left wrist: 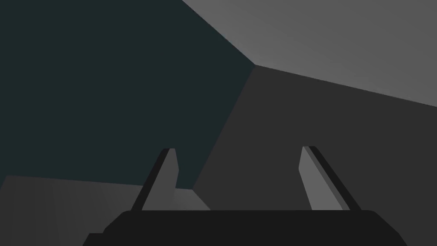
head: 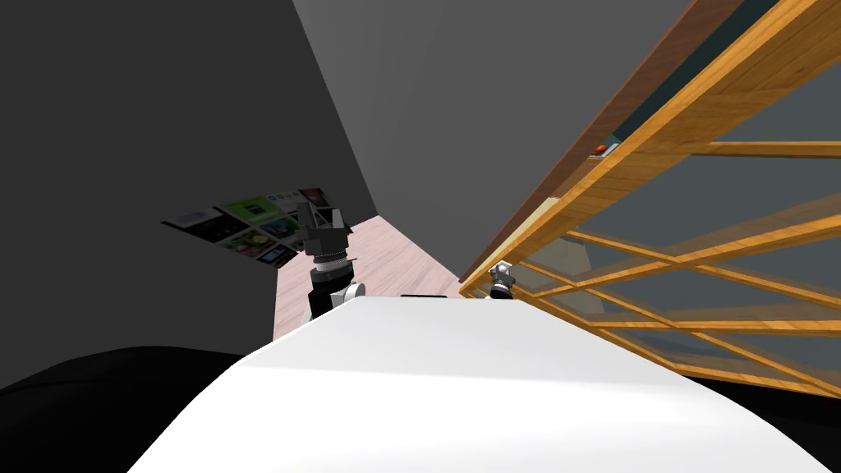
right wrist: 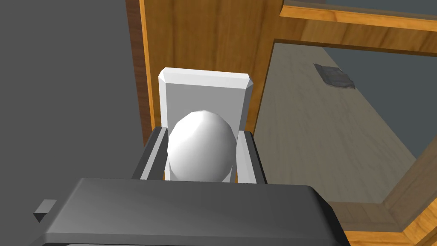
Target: Pull the door open
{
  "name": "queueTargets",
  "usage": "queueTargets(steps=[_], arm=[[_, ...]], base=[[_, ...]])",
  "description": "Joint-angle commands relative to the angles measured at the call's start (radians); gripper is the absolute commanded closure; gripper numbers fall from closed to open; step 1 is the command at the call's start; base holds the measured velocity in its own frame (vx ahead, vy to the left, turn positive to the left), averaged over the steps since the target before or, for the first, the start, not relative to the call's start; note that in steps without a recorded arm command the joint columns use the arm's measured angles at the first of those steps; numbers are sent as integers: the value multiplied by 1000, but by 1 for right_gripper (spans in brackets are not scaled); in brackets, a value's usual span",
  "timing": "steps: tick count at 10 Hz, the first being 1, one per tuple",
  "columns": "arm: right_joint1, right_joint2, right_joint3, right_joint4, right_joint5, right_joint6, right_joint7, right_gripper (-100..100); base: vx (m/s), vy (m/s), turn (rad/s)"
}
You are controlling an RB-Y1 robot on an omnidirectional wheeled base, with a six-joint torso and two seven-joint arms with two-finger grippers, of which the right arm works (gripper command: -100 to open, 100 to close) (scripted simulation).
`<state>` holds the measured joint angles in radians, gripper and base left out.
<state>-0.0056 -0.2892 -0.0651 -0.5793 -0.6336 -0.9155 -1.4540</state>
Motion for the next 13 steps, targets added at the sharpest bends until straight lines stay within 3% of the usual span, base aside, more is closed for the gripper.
queueTargets(steps=[1,9,11,13], arm=[[1,-1,7,-5,-1,2,-1,100],[9,-5,57,-46,-12,20,-10,100],[7,-7,57,-35,-12,17,-14,100],[13,-11,84,-45,3,20,-30,100]], base=[[-151,10,121],[-265,-1,187],[-157,6,72],[-187,-9,61]])
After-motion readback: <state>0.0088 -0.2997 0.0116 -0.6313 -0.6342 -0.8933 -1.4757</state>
